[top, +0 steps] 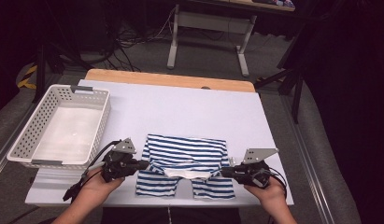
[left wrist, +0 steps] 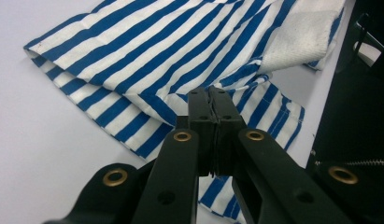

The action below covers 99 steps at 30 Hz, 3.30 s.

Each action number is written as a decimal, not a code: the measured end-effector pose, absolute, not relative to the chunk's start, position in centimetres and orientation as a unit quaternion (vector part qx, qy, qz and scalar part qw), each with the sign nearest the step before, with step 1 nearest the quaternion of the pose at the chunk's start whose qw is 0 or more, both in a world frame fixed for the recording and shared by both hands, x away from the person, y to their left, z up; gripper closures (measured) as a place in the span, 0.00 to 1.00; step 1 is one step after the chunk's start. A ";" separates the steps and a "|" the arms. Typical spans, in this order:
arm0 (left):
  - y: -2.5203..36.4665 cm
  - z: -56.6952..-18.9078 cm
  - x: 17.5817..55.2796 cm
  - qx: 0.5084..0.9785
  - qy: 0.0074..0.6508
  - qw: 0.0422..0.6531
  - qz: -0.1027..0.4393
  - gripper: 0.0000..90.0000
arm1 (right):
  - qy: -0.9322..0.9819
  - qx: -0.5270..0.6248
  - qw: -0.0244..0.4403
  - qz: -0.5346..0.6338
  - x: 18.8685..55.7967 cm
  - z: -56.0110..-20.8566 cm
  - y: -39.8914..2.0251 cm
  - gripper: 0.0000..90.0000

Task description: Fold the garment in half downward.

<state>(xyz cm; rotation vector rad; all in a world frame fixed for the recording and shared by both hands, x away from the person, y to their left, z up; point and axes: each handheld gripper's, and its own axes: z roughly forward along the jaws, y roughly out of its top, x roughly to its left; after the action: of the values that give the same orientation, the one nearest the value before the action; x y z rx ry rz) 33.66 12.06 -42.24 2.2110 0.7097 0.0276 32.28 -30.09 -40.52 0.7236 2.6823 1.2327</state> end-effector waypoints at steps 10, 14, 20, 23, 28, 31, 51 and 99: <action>12.1 -42.0 33.4 0.873 0.245 0.422 -0.016 0.91 | 0.879 0.240 0.021 0.412 32.1 -40.6 -30.8 0.79; 11.5 -42.1 33.7 0.875 0.247 0.416 -0.012 0.93 | 0.874 0.239 0.022 0.422 32.3 -40.4 -30.7 0.83; 9.8 -43.0 34.8 0.887 0.240 0.394 -0.022 0.98 | 0.899 0.220 0.019 0.379 32.6 -41.8 -28.7 0.86; 9.1 -43.8 35.6 0.891 0.246 0.379 -0.031 0.99 | 0.902 0.219 0.014 0.371 32.9 -42.6 -28.1 0.84; 8.4 -44.7 36.3 0.899 0.243 0.362 -0.040 1.00 | 0.912 0.212 0.014 0.350 33.2 -43.8 -27.3 0.85; 8.0 -45.2 36.5 0.908 0.242 0.340 -0.040 0.99 | 0.921 0.205 0.022 0.331 33.4 -44.2 -26.8 0.85; 7.7 -44.3 38.4 0.897 0.263 0.357 0.005 0.90 | 0.909 0.212 0.070 0.353 35.8 -42.7 -27.4 0.81; 8.4 -45.3 45.2 0.872 0.385 0.293 0.071 0.94 | 0.883 0.356 0.105 0.288 44.3 -44.3 -29.4 0.94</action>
<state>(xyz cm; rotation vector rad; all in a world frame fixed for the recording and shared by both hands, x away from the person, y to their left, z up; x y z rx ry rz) 45.25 8.39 -45.33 2.3236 1.0261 0.1887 44.25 -29.37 -44.35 1.0480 2.6033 0.8475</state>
